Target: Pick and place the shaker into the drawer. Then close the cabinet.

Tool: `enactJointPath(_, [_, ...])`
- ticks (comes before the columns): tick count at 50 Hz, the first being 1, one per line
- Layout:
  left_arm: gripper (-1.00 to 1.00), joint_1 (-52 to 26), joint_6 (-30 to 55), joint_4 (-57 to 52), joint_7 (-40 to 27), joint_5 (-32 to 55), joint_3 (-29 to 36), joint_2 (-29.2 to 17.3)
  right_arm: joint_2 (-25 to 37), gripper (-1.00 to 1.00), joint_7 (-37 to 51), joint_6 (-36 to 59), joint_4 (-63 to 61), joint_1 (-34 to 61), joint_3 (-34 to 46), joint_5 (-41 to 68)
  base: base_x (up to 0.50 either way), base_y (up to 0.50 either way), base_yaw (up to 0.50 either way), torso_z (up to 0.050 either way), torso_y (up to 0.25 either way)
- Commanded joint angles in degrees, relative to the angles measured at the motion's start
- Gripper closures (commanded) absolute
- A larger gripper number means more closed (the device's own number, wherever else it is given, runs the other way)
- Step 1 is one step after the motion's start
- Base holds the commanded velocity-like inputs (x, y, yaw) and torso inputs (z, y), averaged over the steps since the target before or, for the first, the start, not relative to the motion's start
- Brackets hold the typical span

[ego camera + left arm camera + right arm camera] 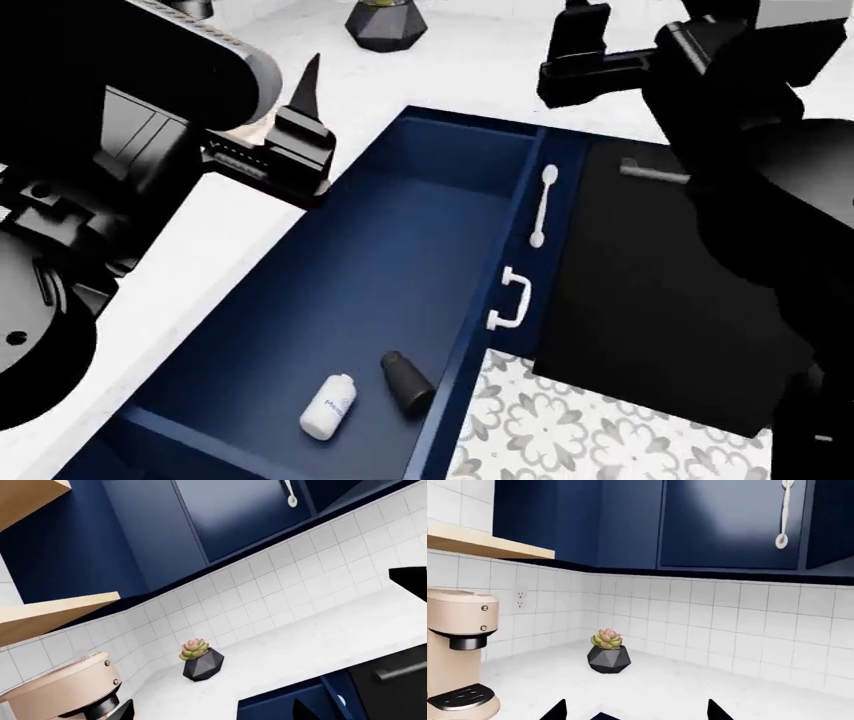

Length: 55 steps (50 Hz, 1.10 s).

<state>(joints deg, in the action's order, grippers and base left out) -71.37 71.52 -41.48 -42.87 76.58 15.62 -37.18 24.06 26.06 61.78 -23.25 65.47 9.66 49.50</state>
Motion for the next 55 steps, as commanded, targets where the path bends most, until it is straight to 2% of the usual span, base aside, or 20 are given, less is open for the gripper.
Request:
enactJointPath(1, [-1.0,1.56,-1.15,-0.34,-0.24,-0.52,0.44,0.38,-0.48,-1.0,6.5,-1.8,-4.89,-3.54,-5.62,0.24,-0.04,-0.02,-0.5,0.0,0.0])
enactJointPath(29, [-1.0,3.39,-2.97,-0.93,-0.18,-1.35,1.09,-0.01,-1.82,-1.0,9.41,-0.92,-5.65,-5.58,-8.08,3.64,-0.12,-0.03,-0.5,0.0,0.0])
enactJointPath(40, [-1.0,2.89,-3.03,-0.7,-0.3,-0.84,1.43,0.03,-1.9,-1.0,9.84,-0.75,-5.63,-5.72,-8.09,4.37,-0.18,-0.02,-0.5,0.0,0.0])
enactJointPath(43, [-1.0,0.67,-2.01,0.57,-1.14,1.2,1.3,0.28,-1.85,-1.0,9.92,-0.87,-5.84,-5.62,-7.7,4.12,-0.19,-0.02,-0.5,0.0,0.0])
enactJointPath(50, [-1.0,3.21,-3.36,-0.89,-0.43,-0.6,1.55,-0.32,-2.16,-1.0,10.75,-1.06,-5.31,-5.36,-7.67,3.83,-0.04,0.0,-0.07,0.0,0.0])
enactJointPath(55, [-1.0,3.73,-3.7,-1.05,-0.48,-0.91,1.66,-0.48,-2.66,-1.0,10.63,-1.74,-5.68,-6.35,-8.68,4.93,0.03,-0.5,0.0,0.0,0.0])
